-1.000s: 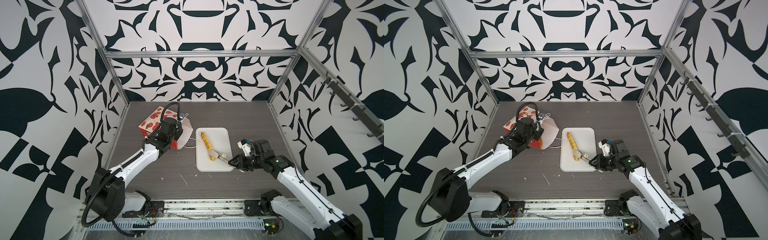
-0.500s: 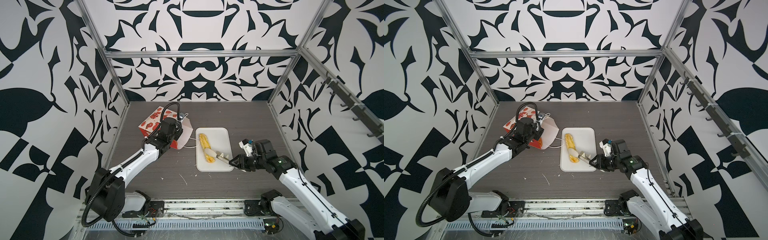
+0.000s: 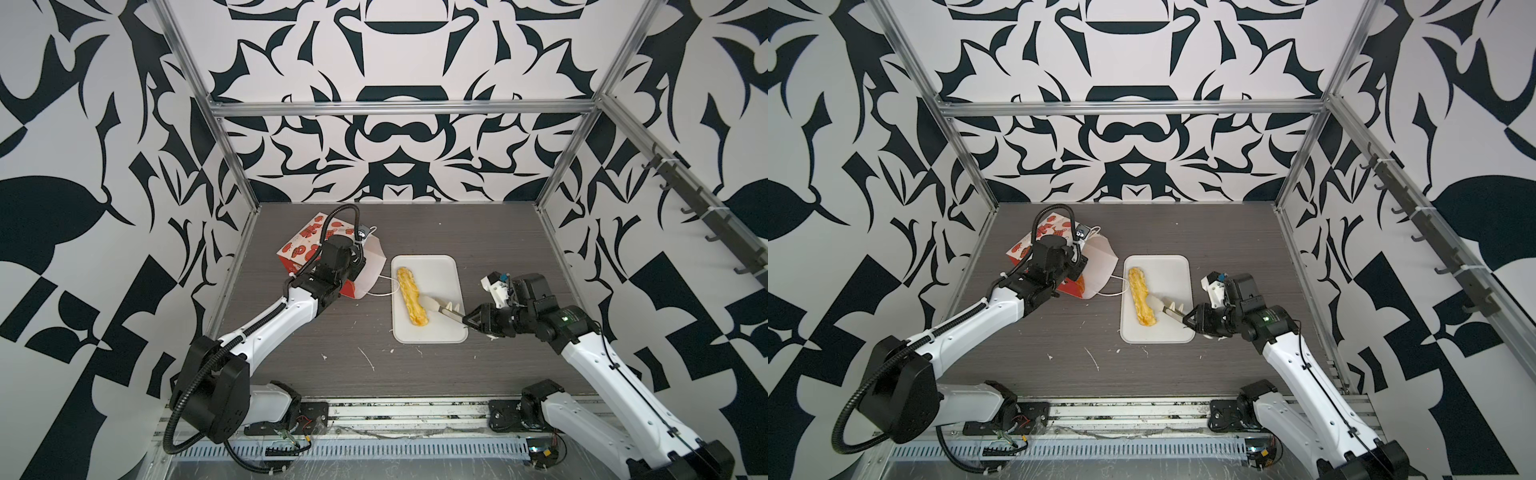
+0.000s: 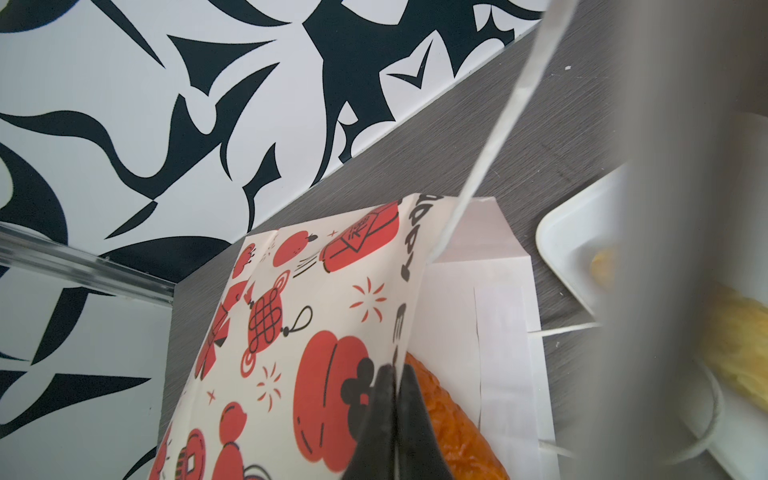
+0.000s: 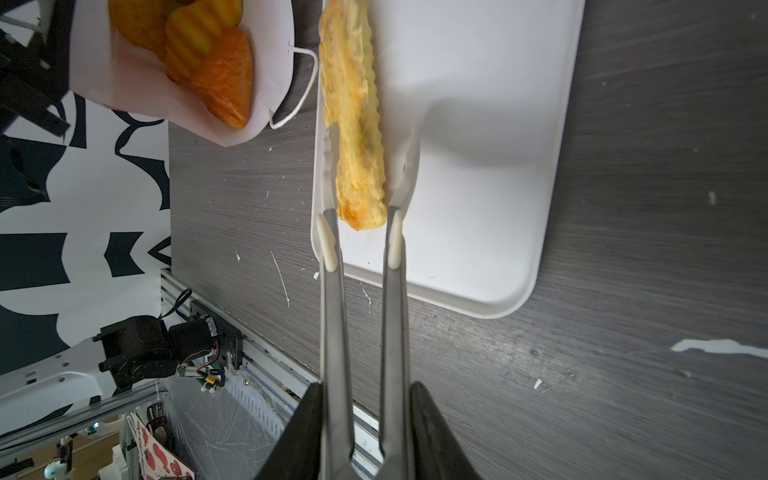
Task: Take the fake bread out of the paper bag
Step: 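Lift the open tongs off the tray and move them away, right gripper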
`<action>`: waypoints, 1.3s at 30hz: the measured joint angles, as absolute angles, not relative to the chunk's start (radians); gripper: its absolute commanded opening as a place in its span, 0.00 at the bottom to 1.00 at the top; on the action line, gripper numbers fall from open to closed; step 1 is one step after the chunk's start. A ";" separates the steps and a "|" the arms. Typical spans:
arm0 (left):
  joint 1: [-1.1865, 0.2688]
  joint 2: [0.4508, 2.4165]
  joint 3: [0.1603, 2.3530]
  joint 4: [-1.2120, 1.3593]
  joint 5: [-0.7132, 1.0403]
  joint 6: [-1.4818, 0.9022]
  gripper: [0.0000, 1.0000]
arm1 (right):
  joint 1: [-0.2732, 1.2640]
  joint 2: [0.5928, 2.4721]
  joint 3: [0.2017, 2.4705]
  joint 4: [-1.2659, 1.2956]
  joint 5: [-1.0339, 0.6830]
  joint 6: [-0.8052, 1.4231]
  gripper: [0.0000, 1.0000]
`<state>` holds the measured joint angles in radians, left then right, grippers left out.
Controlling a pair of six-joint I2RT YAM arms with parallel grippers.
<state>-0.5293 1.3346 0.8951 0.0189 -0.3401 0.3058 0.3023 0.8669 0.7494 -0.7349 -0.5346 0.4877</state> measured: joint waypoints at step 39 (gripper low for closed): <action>-0.529 1.323 0.895 0.017 -0.345 0.302 0.00 | 0.624 1.190 1.044 -0.641 -0.205 0.266 0.19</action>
